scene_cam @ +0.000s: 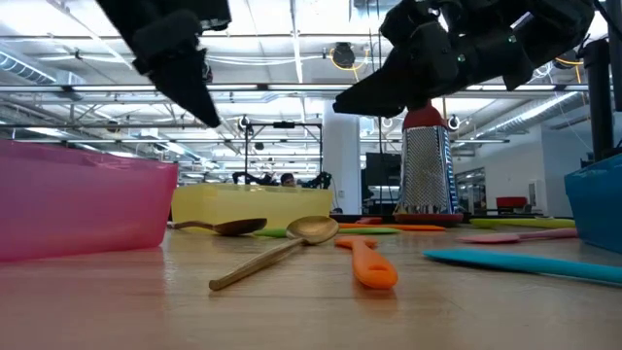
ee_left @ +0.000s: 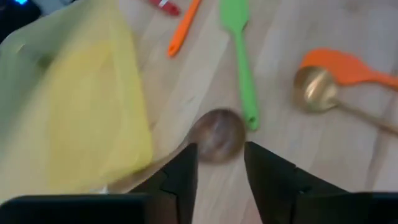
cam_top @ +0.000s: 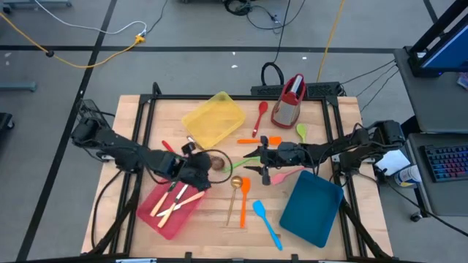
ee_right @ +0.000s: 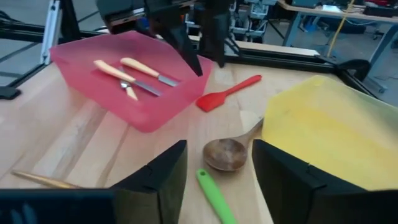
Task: Pick & Place Kitchen Items
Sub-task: Put the gold serving spoon into the yellow bin
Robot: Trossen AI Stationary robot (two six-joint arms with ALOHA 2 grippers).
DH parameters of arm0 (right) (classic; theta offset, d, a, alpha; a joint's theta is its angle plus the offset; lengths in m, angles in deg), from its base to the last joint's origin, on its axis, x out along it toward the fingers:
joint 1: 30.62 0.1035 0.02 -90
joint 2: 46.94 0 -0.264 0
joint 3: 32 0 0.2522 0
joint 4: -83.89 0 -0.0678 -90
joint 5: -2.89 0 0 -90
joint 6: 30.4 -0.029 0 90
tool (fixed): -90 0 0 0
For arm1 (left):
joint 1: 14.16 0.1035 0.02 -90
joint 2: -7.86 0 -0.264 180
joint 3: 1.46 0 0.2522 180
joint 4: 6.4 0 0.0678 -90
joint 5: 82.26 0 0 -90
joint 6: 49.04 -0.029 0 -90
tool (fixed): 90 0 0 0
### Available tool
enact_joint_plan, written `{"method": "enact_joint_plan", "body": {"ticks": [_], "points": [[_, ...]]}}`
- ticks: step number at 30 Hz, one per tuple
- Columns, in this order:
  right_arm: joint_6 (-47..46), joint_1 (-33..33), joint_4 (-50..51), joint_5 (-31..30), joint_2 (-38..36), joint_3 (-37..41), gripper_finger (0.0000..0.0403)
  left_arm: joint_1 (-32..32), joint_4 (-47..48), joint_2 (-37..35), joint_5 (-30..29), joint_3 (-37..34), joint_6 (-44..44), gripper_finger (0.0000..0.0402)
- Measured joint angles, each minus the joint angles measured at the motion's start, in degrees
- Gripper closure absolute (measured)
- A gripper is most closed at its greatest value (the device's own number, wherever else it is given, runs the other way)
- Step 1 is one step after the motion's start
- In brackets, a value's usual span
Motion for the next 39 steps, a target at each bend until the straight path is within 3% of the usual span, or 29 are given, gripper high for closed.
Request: {"method": "enact_joint_plan", "body": {"ticks": [8, 12, 24, 31, 35, 39], "points": [[0.0, 1.6, 4.0, 0.0, 0.0, 0.0, 0.0205, 3.7, -6.9, 0.0, 7.3, 0.0, -8.8, 0.0208], [-0.4, 2.0, 7.1, 0.0, 0.0, 0.0, 0.021, 4.8, -6.7, 0.6, 11.9, 0.0, -14.1, 0.0206], [-0.4, 2.0, 6.6, 0.0, 0.0, 0.0, 0.0218, 9.7, -8.0, 11.0, 14.0, 0.0, -24.0, 0.0206], [-0.2, 2.0, 7.0, 0.4, 0.0, 0.0, 0.0219, 11.8, -12.8, 11.4, 20.2, 0.0, -21.3, 0.0206], [0.0, 2.0, 10.0, 4.5, 0.0, 0.0, 0.0224, 11.4, -23.0, 11.3, 24.8, 0.0, -13.0, 0.0206], [0.0, 2.0, 12.1, 4.4, 0.0, 0.0, 0.0227, 9.4, -31.8, 11.3, 28.1, 0.0, -7.9, 0.0206]]}}
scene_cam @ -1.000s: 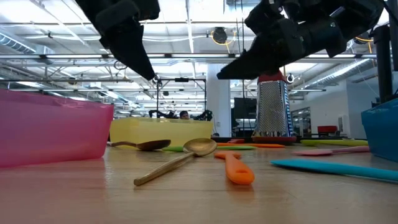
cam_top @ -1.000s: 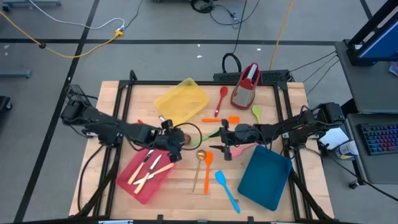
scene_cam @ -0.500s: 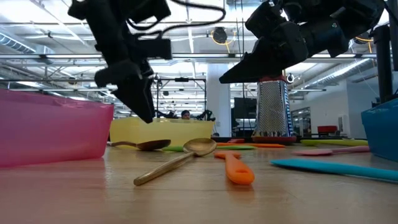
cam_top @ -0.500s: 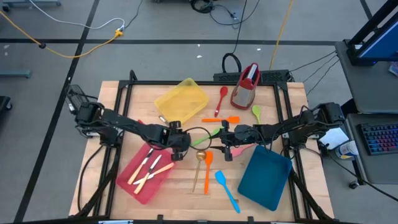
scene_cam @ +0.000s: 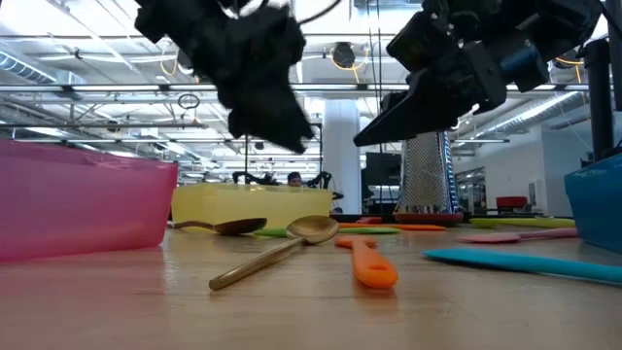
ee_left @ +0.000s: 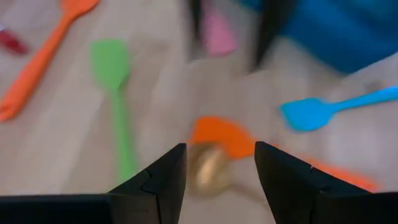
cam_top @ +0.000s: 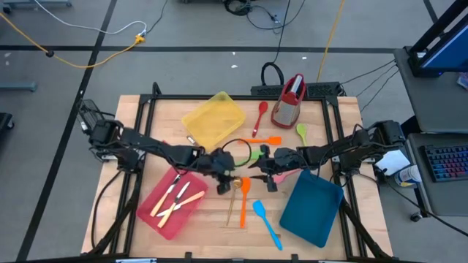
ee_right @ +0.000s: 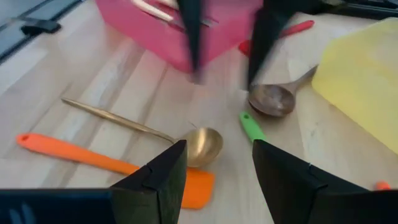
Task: Pick & Place Kitchen Items
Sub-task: Put the gold serving spoon into the yellow bin
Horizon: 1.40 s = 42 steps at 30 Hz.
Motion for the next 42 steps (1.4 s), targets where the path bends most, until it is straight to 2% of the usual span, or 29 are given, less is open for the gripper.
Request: {"method": "enact_joint_plan", "body": {"ticks": [6, 15, 19, 22, 27, 35, 42], "points": [[0.0, 0.0, -0.3, 0.0, 0.0, 0.0, 0.0229, -4.9, -6.2, 1.2, 0.0, 0.1, 5.2, 0.0206], [0.0, 0.0, -0.4, 0.0, 0.0, 0.0, 0.023, -9.1, -5.1, 4.2, -4.7, 2.1, 18.5, 0.0206], [2.5, 0.0, -0.9, 0.0, 0.0, 0.0, 0.0231, -9.9, 4.4, 6.5, -6.4, 8.6, 19.6, 0.0206], [4.3, 0.0, -1.1, 0.0, 0.0, 0.0, 0.023, -10.2, 17.1, 9.4, -8.0, 14.9, 19.8, 0.0206], [4.5, 0.0, -0.7, 0.0, 0.0, 0.0, 0.023, -10.2, 27.3, 15.7, -9.2, 22.6, 25.7, 0.0206], [5.8, 0.0, -0.4, 0.0, 0.0, 0.0, 0.0229, -10.3, 26.8, 22.5, -9.0, 24.8, 32.5, 0.0206], [8.6, 0.0, -0.5, 0.0, 0.0, 0.0, 0.0231, -10.5, 27.2, 23.3, -9.0, 24.8, 33.0, 0.0206]]}}
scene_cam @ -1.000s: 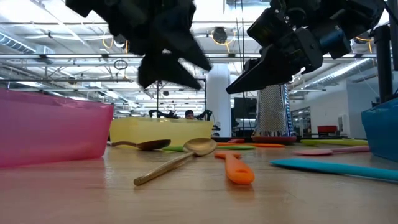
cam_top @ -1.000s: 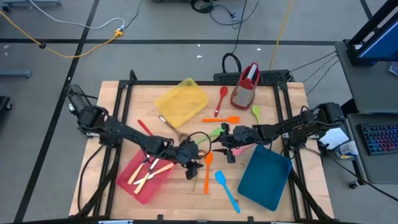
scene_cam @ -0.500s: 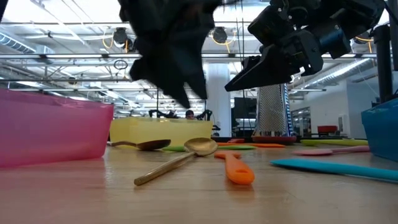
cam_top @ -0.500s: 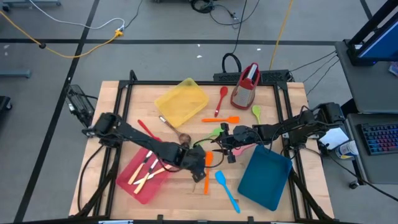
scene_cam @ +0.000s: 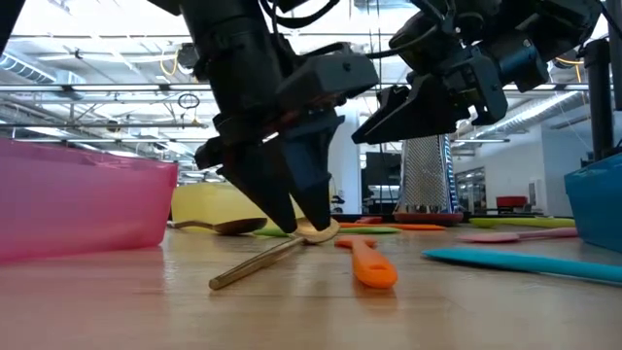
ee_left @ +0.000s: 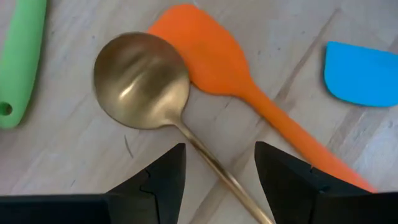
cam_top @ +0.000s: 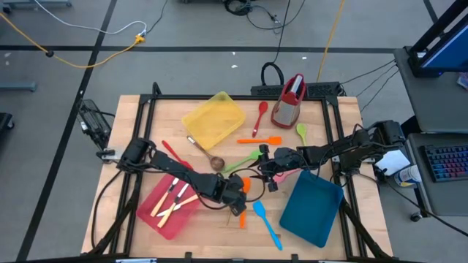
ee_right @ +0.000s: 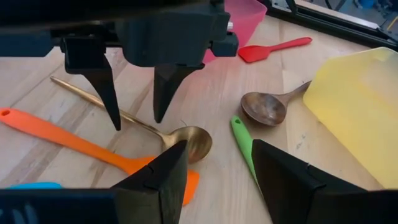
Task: Pick & Place Kitchen Items
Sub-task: Put the gold serving spoon into the yellow bin
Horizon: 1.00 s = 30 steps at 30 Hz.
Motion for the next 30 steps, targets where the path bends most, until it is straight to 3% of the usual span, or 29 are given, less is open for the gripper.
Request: {"method": "enact_joint_plan", "body": {"ticks": [12, 16, 25, 30], "points": [[-1.4, 0.0, -0.3, 0.0, 0.0, 0.0, 0.0233, 0.5, 0.4, -0.2, -1.1, -3.7, 2.4, 0.0215], [-1.4, 0.0, -0.3, 0.0, 0.0, 0.0, 0.0233, 0.4, 0.4, -0.3, -2.5, -4.9, 0.2, 0.0254], [-3.7, 0.0, -0.3, 0.0, 0.0, 0.0, 0.0236, 1.5, 1.0, -0.3, -2.7, -5.0, -1.8, 0.0385], [-4.7, 0.0, -0.3, 0.0, 0.0, 0.0, 0.0234, 1.7, 1.3, -0.1, -2.6, -3.9, -1.8, 0.0376]]}}
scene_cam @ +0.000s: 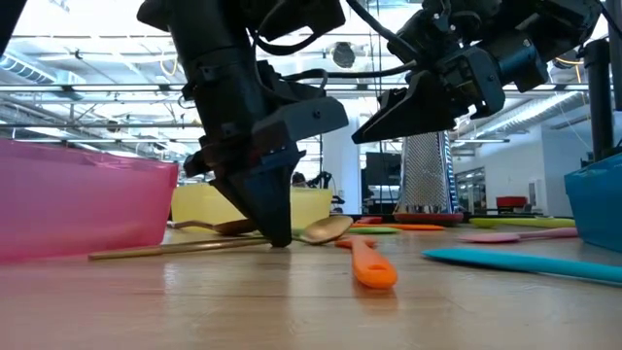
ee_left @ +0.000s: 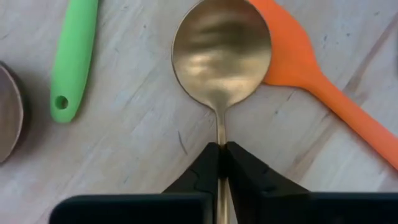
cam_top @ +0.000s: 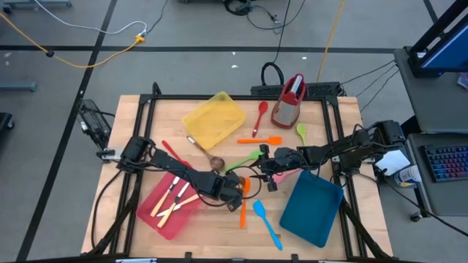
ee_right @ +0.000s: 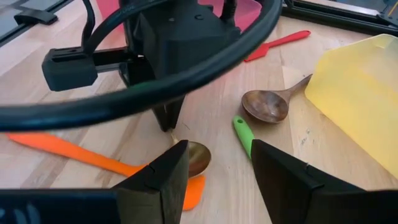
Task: Pick & Place Kitchen Items
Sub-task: Put the gold serving spoon into the yellow bin
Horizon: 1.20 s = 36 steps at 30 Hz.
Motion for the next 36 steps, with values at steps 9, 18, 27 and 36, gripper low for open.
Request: {"method": "enact_joint_plan", "body": {"ticks": [9, 18, 27, 36], "points": [[-1.8, 0.0, 0.7, 0.0, 0.0, 0.0, 0.0238, 1.3, 2.0, -4.0, -4.2, 1.1, -4.9, 0.0389], [-1.1, 0.0, 0.0, 0.0, 0.0, 3.2, 0.024, 4.6, 6.1, -10.4, -7.7, 1.1, -10.6, 0.0394], [-0.8, 0.0, -0.3, 0.0, 0.0, 4.4, 0.0237, 10.8, 6.7, -16.7, -11.6, 1.1, -19.6, 0.0388], [-0.9, 0.0, -4.0, 0.0, 0.0, 4.4, 0.024, 22.7, 3.9, -18.6, -14.0, 1.1, -34.0, 0.0378]]}}
